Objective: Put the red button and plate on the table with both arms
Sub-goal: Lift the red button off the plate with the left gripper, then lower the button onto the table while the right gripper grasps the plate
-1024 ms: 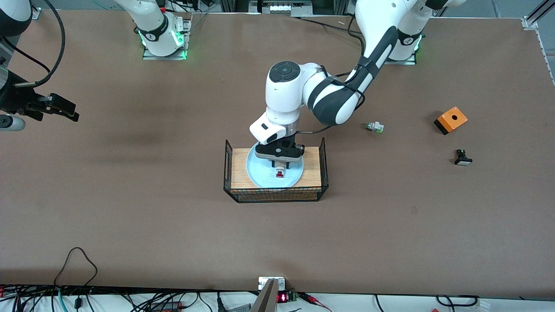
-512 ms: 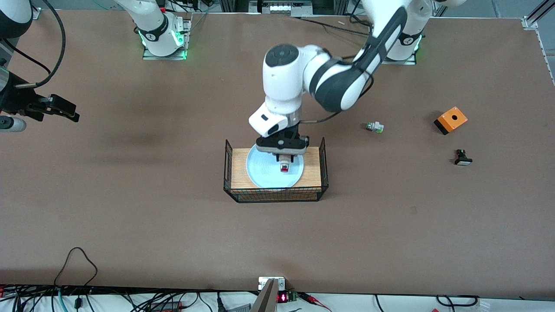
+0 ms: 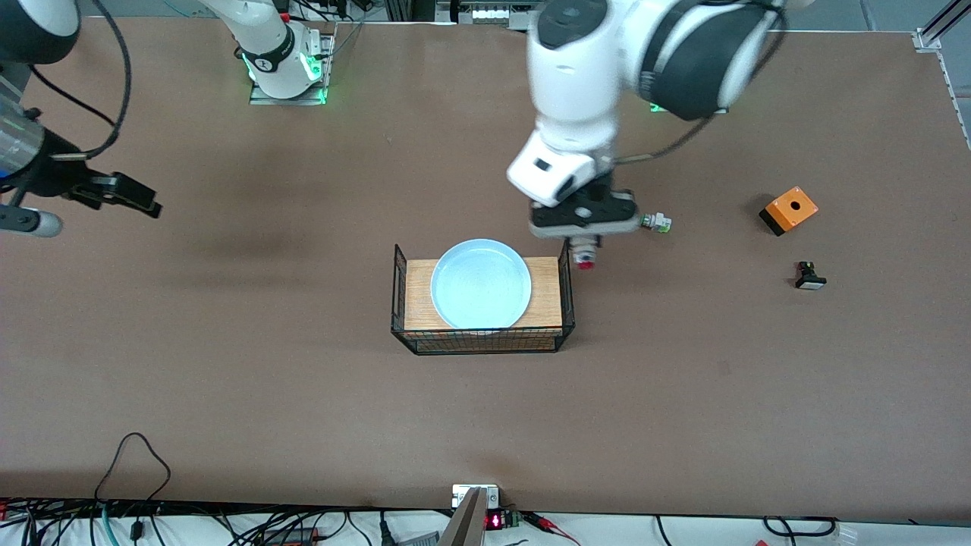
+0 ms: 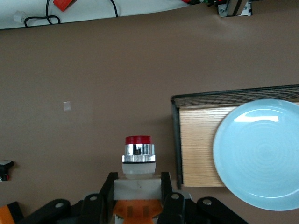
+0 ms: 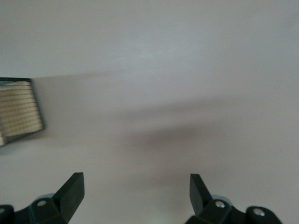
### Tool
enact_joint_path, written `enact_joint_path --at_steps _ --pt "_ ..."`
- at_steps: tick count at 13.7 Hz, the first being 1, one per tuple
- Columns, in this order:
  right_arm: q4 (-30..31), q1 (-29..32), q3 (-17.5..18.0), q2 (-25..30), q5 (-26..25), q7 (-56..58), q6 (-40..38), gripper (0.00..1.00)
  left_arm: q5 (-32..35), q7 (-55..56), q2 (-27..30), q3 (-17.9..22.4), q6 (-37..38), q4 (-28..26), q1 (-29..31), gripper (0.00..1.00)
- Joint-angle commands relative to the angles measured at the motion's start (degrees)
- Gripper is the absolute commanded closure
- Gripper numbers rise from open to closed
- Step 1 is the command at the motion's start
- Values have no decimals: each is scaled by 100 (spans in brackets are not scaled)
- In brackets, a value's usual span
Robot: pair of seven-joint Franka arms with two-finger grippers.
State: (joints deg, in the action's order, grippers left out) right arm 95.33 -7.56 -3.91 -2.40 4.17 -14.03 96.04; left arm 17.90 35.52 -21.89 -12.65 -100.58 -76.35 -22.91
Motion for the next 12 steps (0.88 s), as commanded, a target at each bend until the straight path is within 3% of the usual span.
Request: enact_joint_path --at_steps 1,4,7,12 --pt "-67 -665 39 -94 285 -749 10 0 -698 -1500 114 -62 38 -152 934 78" --pt "-67 -1123 39 -277 829 -2370 404 0 -797 -2653 88 -53 214 -459 1621 79" --pt "-67 -1851 39 -532 805 -3673 888 0 -709 -3066 -17 -1 329 -845 2156 81" --pt "-84 -2793 22 -1156 735 -5960 2030 0 -683 -3840 -88 -1 -776 -1916 2992 81"
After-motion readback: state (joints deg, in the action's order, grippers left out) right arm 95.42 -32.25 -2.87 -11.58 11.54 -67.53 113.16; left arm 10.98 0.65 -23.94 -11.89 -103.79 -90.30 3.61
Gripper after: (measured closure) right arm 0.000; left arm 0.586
